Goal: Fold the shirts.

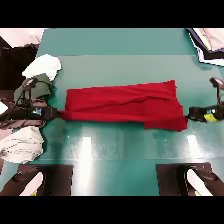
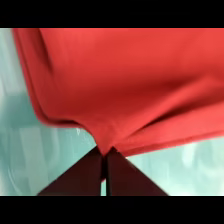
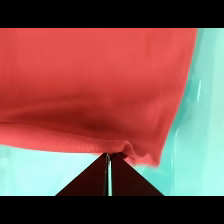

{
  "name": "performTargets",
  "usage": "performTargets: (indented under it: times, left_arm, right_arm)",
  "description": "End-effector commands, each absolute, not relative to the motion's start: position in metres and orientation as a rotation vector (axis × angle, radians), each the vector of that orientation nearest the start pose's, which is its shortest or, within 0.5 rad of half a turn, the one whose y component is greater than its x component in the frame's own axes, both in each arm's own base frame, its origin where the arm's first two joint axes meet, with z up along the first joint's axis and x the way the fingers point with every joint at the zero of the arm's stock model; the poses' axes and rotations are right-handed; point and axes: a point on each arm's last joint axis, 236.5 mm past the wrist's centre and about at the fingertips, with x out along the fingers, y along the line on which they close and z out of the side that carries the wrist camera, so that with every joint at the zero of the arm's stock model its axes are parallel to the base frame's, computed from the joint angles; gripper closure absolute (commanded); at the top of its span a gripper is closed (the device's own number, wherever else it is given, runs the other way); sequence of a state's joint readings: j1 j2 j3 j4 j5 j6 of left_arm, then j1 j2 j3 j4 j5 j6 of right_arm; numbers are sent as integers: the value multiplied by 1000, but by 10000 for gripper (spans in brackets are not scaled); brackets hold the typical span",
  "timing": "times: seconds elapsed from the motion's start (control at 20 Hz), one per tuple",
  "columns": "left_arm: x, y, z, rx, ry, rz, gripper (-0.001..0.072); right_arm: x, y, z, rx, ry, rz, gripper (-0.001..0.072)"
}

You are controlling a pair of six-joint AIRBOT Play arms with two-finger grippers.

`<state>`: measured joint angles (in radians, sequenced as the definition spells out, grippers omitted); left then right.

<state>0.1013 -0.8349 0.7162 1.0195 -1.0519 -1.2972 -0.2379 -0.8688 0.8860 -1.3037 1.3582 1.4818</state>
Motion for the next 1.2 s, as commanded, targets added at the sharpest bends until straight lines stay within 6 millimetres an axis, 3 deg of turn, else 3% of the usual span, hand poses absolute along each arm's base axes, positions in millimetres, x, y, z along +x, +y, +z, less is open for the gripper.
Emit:
performTargets:
  times: [0.0,0.15,0.4,0.55,0.75,0.8,0.85,0.9,1.0,1.15]
  left_arm:
    - [343,-59,51,-350,876,-228,685]
    - [366,-50,53,-374,805,-180,685]
    - [392,-52,13,-463,842,-169,685]
    - [411,-47,0,-498,837,-135,684]
    - [440,-44,13,-499,809,-139,675]
    - [444,-44,15,-504,807,-141,452]
    - [446,-45,16,-520,811,-139,180]
    - [447,-46,17,-539,813,-134,123]
    - [447,-49,22,-540,818,-152,123]
    - [433,-71,31,-538,903,-252,125]
  right_arm:
    - [334,2,47,252,1191,70,697]
    - [379,8,41,232,1161,89,697]
    - [434,20,27,210,1167,123,696]
    - [457,23,13,208,1188,132,695]
    - [476,23,0,215,1199,131,693]
    - [478,22,0,216,1199,130,687]
    - [481,22,0,215,1195,131,532]
    - [484,21,4,214,1187,131,292]
    - [482,18,13,213,1197,135,252]
    - [453,-1,16,203,1311,161,252]
